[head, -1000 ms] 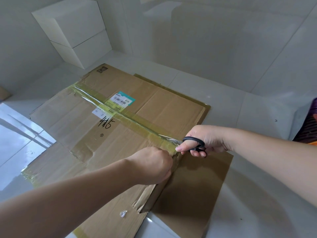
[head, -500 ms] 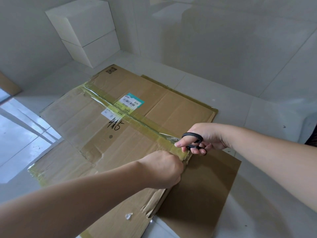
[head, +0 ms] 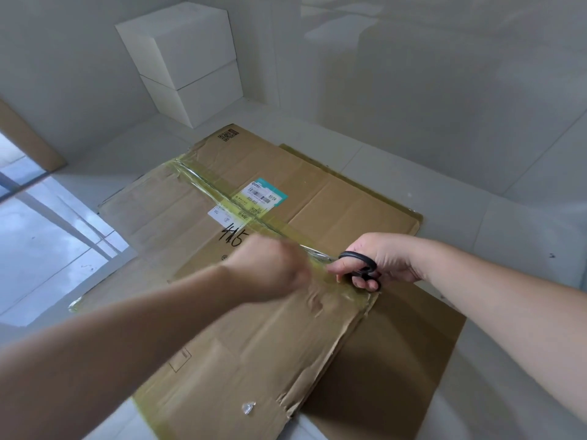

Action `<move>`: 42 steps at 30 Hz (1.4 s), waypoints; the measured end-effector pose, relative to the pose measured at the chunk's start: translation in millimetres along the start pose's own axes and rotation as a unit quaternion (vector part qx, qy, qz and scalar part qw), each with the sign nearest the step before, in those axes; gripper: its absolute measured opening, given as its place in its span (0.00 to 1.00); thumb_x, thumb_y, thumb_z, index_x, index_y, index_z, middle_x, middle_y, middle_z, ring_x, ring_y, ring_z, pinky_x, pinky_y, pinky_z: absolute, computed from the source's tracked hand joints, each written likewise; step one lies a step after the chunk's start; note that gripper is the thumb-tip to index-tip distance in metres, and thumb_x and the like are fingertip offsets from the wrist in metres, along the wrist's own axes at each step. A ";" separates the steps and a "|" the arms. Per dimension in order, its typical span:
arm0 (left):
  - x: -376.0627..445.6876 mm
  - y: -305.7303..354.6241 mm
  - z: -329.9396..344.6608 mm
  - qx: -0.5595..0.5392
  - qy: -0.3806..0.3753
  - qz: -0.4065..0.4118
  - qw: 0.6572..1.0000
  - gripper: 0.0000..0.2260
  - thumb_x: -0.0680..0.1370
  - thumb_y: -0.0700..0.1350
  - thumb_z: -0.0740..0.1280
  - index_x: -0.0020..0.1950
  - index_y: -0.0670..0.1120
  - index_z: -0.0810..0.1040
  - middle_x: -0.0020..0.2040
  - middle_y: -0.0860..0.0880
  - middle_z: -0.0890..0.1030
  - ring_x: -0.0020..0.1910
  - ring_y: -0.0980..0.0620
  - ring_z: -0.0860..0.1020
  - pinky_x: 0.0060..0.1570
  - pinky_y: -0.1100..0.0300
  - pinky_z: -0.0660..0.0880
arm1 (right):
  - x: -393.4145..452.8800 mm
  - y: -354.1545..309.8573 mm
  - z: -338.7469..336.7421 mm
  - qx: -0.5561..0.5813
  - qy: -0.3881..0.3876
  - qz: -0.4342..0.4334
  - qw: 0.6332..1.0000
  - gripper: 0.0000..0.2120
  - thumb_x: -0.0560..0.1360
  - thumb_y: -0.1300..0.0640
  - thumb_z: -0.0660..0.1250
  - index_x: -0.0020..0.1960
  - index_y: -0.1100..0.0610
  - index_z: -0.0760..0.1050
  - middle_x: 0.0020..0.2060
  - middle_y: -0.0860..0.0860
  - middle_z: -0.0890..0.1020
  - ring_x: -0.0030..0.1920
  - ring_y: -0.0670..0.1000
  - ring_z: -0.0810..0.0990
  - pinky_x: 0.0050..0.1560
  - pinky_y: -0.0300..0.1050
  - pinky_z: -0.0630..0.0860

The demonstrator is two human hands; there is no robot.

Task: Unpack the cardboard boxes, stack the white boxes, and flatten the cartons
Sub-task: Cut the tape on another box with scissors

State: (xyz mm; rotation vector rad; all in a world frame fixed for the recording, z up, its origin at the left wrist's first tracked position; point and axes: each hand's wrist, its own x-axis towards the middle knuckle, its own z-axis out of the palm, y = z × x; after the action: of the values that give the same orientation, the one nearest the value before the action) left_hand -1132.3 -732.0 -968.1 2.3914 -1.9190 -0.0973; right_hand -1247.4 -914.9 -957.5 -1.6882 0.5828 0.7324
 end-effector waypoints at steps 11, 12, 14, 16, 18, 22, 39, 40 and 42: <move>-46.9 -222.9 19.6 0.068 0.051 -0.399 0.913 0.35 0.73 0.69 0.50 0.72 0.49 0.61 0.72 0.42 0.65 0.71 0.43 0.61 0.68 0.42 0.57 | 5.6 -20.1 6.7 -0.031 0.024 0.041 0.998 0.22 0.64 0.41 0.73 0.43 0.59 0.76 0.28 0.52 0.74 0.24 0.48 0.69 0.26 0.38 0.59; -47.4 -231.3 20.4 0.057 0.046 -0.428 0.901 0.35 0.72 0.70 0.50 0.73 0.50 0.59 0.72 0.42 0.64 0.72 0.43 0.59 0.68 0.42 0.56 | 6.4 -21.0 6.8 -0.035 0.024 0.044 0.998 0.22 0.63 0.40 0.73 0.43 0.58 0.76 0.28 0.53 0.75 0.24 0.48 0.69 0.26 0.38 0.60; -48.7 -245.9 20.6 0.035 0.040 -0.474 0.879 0.37 0.71 0.71 0.49 0.73 0.49 0.58 0.72 0.43 0.64 0.73 0.44 0.58 0.68 0.41 0.57 | 7.3 -22.6 6.7 -0.042 0.027 0.048 0.998 0.23 0.61 0.40 0.74 0.42 0.58 0.76 0.28 0.53 0.75 0.24 0.48 0.69 0.27 0.39 0.59; -49.0 -258.7 24.3 0.031 0.038 -0.480 0.876 0.38 0.70 0.72 0.48 0.72 0.48 0.60 0.70 0.42 0.65 0.72 0.44 0.60 0.67 0.40 0.58 | 8.4 -23.5 7.2 -0.045 0.030 0.053 0.997 0.23 0.60 0.40 0.74 0.41 0.58 0.77 0.27 0.53 0.75 0.24 0.48 0.69 0.27 0.39 0.58; -47.6 -267.1 29.6 0.031 0.045 -0.472 0.880 0.39 0.69 0.73 0.47 0.70 0.47 0.62 0.69 0.42 0.67 0.70 0.44 0.62 0.66 0.40 0.59 | 10.7 -24.7 7.8 -0.045 0.035 0.056 0.997 0.23 0.59 0.39 0.74 0.41 0.58 0.77 0.27 0.53 0.75 0.23 0.48 0.69 0.26 0.39 0.57; -43.3 -270.9 34.5 0.015 0.075 -0.473 0.878 0.41 0.68 0.75 0.47 0.69 0.46 0.63 0.67 0.39 0.68 0.68 0.40 0.63 0.66 0.44 0.59 | 19.0 -31.5 8.5 -0.043 0.043 0.061 0.996 0.23 0.60 0.39 0.74 0.40 0.58 0.77 0.27 0.53 0.74 0.23 0.48 0.69 0.24 0.37 0.57; -53.4 -258.7 35.4 -0.008 0.082 -0.460 0.884 0.43 0.66 0.75 0.48 0.70 0.47 0.63 0.69 0.38 0.66 0.69 0.38 0.61 0.69 0.44 0.57 | 47.9 -53.8 17.3 -0.044 0.075 0.044 0.995 0.23 0.60 0.38 0.76 0.38 0.57 0.76 0.26 0.54 0.73 0.22 0.48 0.67 0.23 0.36 0.55; -53.9 -257.8 35.6 -0.009 0.081 -0.461 0.884 0.43 0.66 0.75 0.48 0.70 0.47 0.62 0.69 0.38 0.66 0.69 0.38 0.61 0.69 0.44 0.57 | 48.6 -54.2 17.4 -0.044 0.076 0.045 0.995 0.24 0.59 0.37 0.76 0.38 0.56 0.76 0.26 0.54 0.73 0.22 0.48 0.67 0.23 0.36 0.55; -54.6 -255.7 35.6 -0.010 0.078 -0.460 0.885 0.43 0.66 0.76 0.48 0.70 0.47 0.62 0.69 0.38 0.65 0.69 0.38 0.61 0.70 0.44 0.57 | 50.3 -55.1 16.3 -0.048 0.075 0.047 0.995 0.24 0.58 0.36 0.75 0.37 0.56 0.77 0.26 0.54 0.73 0.22 0.48 0.68 0.23 0.36 0.55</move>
State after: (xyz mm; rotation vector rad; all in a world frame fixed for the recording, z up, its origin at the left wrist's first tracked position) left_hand -899.1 -624.2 -1028.1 2.9361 -0.5744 0.0268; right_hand -1176.6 -886.6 -960.3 -1.8256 0.7463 0.7137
